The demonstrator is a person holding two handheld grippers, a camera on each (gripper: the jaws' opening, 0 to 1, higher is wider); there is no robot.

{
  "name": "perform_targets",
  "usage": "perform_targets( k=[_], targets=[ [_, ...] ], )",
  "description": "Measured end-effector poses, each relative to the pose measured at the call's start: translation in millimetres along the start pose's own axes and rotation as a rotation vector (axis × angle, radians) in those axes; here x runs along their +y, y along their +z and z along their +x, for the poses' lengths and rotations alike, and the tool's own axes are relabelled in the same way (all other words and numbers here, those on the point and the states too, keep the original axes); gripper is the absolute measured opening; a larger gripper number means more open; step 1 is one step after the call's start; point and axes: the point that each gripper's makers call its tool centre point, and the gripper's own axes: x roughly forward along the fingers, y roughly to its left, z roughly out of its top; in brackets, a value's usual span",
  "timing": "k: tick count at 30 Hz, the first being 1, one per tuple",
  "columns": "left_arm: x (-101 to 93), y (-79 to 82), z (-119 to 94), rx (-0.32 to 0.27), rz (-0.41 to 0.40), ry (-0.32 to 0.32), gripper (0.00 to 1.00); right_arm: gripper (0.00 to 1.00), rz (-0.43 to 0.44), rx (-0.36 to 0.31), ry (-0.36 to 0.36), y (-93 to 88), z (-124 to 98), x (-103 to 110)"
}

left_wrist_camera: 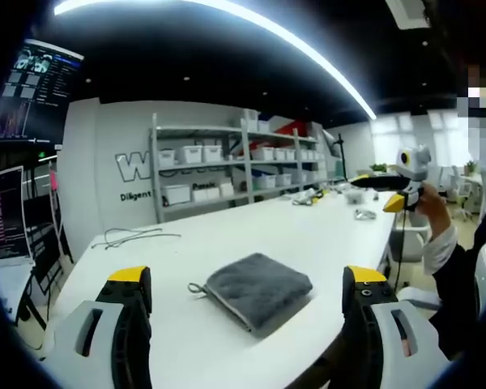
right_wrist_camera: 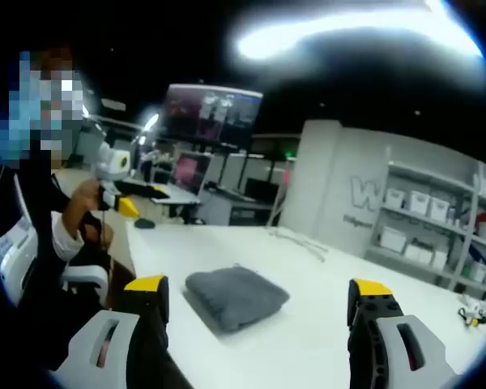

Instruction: Open the folded towel by lifting each exposed corner and separating the folded layers until the towel lies flat within the target outline without major curled edges

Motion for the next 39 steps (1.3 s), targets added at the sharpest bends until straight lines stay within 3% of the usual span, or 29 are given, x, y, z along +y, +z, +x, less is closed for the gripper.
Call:
perform_targets(
  k=[11,14,23,39],
  targets=[
    [3.5,-6.9,2.2,0.034,0.004,0.001,0.99,0.97,0.001,0.046,-0.011,-9.1,0.1,-0.1],
    [4.9,-6.4,-1.1,0.042,0.011,0.003,0.99,0.99,0.042,0.049,-0.026,-10.0,0.2,-3.4],
    [13.8,1.6,-13.8,0.015,0.004,0.036,0.99,0.99,0.026,0.040,-0.018,-6.0,-2.5,0.2],
    [28.1,-1.4,-25.8,0.022,-0.004,0.074,0.99,0.99,0.011,0.043,-0.035,-2.8,-9.0,3.3]
  ],
)
